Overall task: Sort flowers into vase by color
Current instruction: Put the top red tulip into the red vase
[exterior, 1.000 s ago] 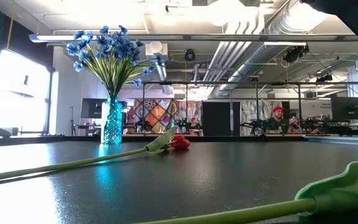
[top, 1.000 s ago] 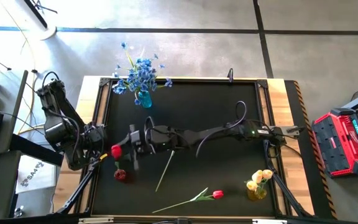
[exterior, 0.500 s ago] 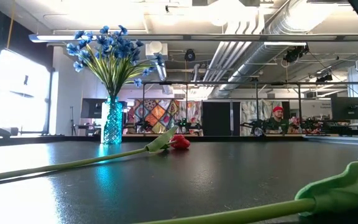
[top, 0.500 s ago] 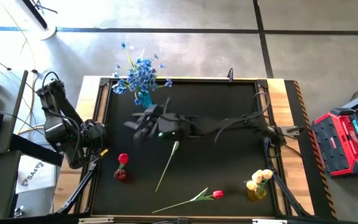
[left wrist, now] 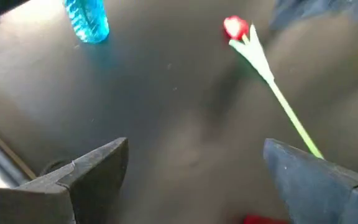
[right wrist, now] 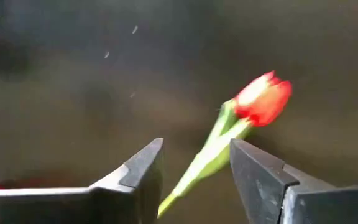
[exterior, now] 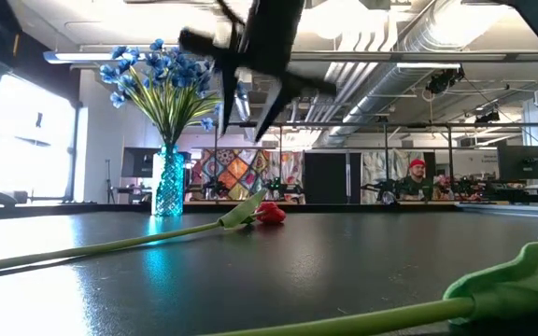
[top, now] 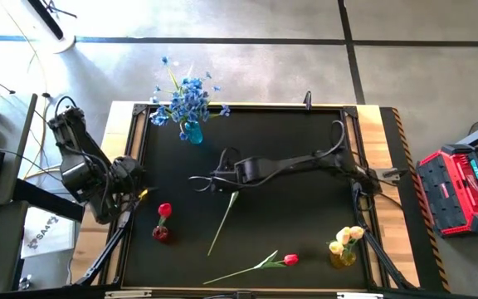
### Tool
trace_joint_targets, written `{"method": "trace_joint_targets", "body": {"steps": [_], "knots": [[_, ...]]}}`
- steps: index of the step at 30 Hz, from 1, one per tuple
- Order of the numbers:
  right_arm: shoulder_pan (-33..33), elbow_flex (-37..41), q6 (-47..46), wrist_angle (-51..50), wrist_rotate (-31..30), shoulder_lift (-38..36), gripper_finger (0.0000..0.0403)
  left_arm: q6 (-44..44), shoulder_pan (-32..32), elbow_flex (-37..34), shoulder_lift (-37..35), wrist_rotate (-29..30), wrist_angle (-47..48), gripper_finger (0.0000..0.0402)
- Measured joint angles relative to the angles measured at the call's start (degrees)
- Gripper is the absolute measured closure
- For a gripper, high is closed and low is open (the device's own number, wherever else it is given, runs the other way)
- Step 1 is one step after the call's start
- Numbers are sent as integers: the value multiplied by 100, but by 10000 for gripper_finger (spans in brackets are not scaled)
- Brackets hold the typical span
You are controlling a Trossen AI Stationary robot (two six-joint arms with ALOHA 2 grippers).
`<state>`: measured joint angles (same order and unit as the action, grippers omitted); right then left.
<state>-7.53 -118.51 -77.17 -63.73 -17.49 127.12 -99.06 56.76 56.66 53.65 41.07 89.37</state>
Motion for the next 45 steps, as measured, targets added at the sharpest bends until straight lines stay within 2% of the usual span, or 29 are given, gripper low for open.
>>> {"method": "trace_joint_targets", "body": {"steps": [3,7,10,17,27,31,36,45], "knots": [[115,806,-192,891,639,-17,239,-14,-108,0,1,163,-169,41],[234,1640,-580,1587,1158,-10,247,95,-206,0,2,-7,-314,41],[335,1928,-864,1854,1136,-22,254,373,-206,0,0,-190,-285,41],[648,2445,-1441,3024,1069,-28,285,1116,-206,0,-85,-181,-69,41],[676,2513,-1922,2923,955,-12,394,2069,-206,2,-505,-182,-20,41],[515,2265,-1936,2833,567,5,394,2172,-206,2,-676,-182,-18,41],[249,1576,-1636,2830,-117,1,399,2041,-206,2,-823,-102,-20,41],[-344,-286,-47,2313,-1827,-4,402,1839,-206,4,-872,164,-48,41]]}}
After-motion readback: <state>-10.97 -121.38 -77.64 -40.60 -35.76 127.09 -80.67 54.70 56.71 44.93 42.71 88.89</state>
